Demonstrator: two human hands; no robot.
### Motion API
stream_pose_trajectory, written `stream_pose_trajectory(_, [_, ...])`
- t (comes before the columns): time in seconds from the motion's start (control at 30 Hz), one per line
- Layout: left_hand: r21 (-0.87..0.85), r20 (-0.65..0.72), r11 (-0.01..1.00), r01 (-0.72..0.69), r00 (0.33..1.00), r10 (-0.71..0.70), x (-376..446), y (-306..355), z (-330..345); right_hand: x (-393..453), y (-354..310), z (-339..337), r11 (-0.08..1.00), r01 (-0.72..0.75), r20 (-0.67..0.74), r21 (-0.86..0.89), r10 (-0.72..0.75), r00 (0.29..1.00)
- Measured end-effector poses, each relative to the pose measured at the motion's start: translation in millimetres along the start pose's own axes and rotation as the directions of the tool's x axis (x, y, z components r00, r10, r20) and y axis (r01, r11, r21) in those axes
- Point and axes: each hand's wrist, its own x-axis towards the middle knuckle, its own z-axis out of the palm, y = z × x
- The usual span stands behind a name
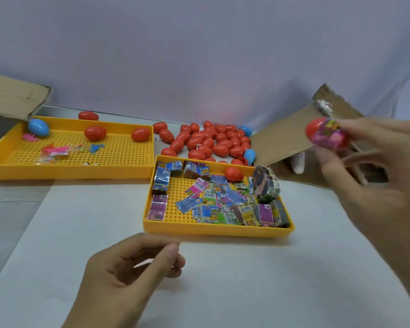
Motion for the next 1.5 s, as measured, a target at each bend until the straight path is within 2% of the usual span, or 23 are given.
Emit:
stream_pose_trajectory(0.07, [-0.009,0.014,1.0,0.0,1.0,0.0,0,-2,3,26,27,-21,0.994,-0.081,0.052,-0.067,0.085,0.995])
stream_pose_trajectory(0.13, [-0.006,0.019,1.0,-0.012,1.0,0.013,1,-2,5,45,51,-31,0.951,-0.194,-0.042,-0.242,0.189,0.981])
stream_pose_trajectory(0.2, [0.011,0.018,1.0,-0.018,1.0,0.018,1,-1,6,51,61,-31,0.84,-0.399,-0.115,-0.368,0.385,0.916])
stream_pose_trajectory(0.27, [0.015,0.006,1.0,-0.014,1.0,0.014,2,0,6,40,50,-22,0.818,-0.499,-0.17,-0.288,0.469,0.867])
stream_pose_trajectory(0.3, [0.007,0.002,1.0,-0.009,1.0,0.009,3,0,6,30,38,-13,0.85,-0.505,-0.16,-0.15,0.483,0.861])
stream_pose_trajectory(0.33, [0.0,0.005,1.0,-0.003,1.0,0.003,4,0,7,15,21,1,0.853,-0.517,-0.103,0.074,0.523,0.846])
stream_pose_trajectory(0.37, [-0.004,0.011,1.0,0.004,1.0,-0.003,7,2,9,-1,3,16,0.767,-0.553,0.026,0.324,0.577,0.816])
stream_pose_trajectory(0.4, [-0.009,0.021,1.0,0.007,1.0,-0.007,9,4,11,-20,-16,34,0.613,-0.618,0.201,0.493,0.61,0.766])
stream_pose_trajectory(0.47, [0.008,0.055,1.0,-0.016,0.998,0.016,17,14,15,-55,-53,68,0.349,-0.748,0.488,0.564,0.591,0.643])
stream_pose_trajectory(0.53, [0.119,0.094,0.985,-0.124,0.989,0.114,35,24,17,-80,-78,91,0.247,-0.793,0.605,0.557,0.534,0.591])
stream_pose_trajectory(0.63, [0.451,0.154,0.819,-0.355,0.935,0.32,87,28,23,-96,-87,102,0.291,-0.791,0.665,0.538,0.431,0.611])
stream_pose_trajectory(0.7, [0.685,0.177,0.641,-0.347,0.932,0.316,135,26,28,-96,-83,102,0.279,-0.803,0.697,0.527,0.4,0.596])
stream_pose_trajectory(0.8, [0.907,0.17,0.371,-0.199,0.979,0.108,205,14,35,-93,-77,102,0.236,-0.807,0.699,0.54,0.407,0.587])
stream_pose_trajectory(0.87, [0.974,0.186,0.139,-0.179,0.982,-0.042,232,9,42,-92,-76,104,0.232,-0.811,0.71,0.537,0.395,0.583])
stream_pose_trajectory(0.9, [0.98,0.196,0.062,-0.191,0.976,-0.094,241,7,46,-92,-76,104,0.234,-0.813,0.717,0.533,0.385,0.581])
stream_pose_trajectory(0.97, [0.978,0.205,0.013,-0.206,0.964,-0.171,251,6,54,-93,-75,105,0.229,-0.811,0.723,0.539,0.369,0.585])
stream_pose_trajectory(1.03, [0.976,0.211,-0.017,-0.217,0.962,-0.172,254,8,55,-94,-72,105,0.222,-0.802,0.72,0.554,0.355,0.596])
stream_pose_trajectory(1.1, [0.969,0.246,0.026,-0.245,0.969,-0.03,247,16,54,-93,-71,105,0.214,-0.801,0.72,0.559,0.352,0.598])
stream_pose_trajectory(1.13, [0.956,0.26,0.129,-0.264,0.965,0.043,239,21,55,-93,-70,105,0.213,-0.8,0.718,0.561,0.357,0.598])
stream_pose_trajectory(1.23, [0.723,0.284,0.637,-0.266,0.956,0.077,197,41,54,-93,-69,105,0.215,-0.799,0.712,0.562,0.366,0.599])
stream_pose_trajectory(1.3, [0.488,0.282,0.854,-0.181,0.958,0.042,163,50,52,-93,-70,106,0.212,-0.803,0.712,0.558,0.375,0.594])
stream_pose_trajectory(1.4, [0.218,0.223,0.96,-0.177,0.966,0.127,108,51,48,-93,-70,107,0.178,-0.807,0.703,0.563,0.41,0.581])
stream_pose_trajectory(1.5, [0.032,0.208,0.978,-0.206,0.958,0.195,50,41,38,-91,-71,106,0.146,-0.801,0.697,0.58,0.421,0.581])
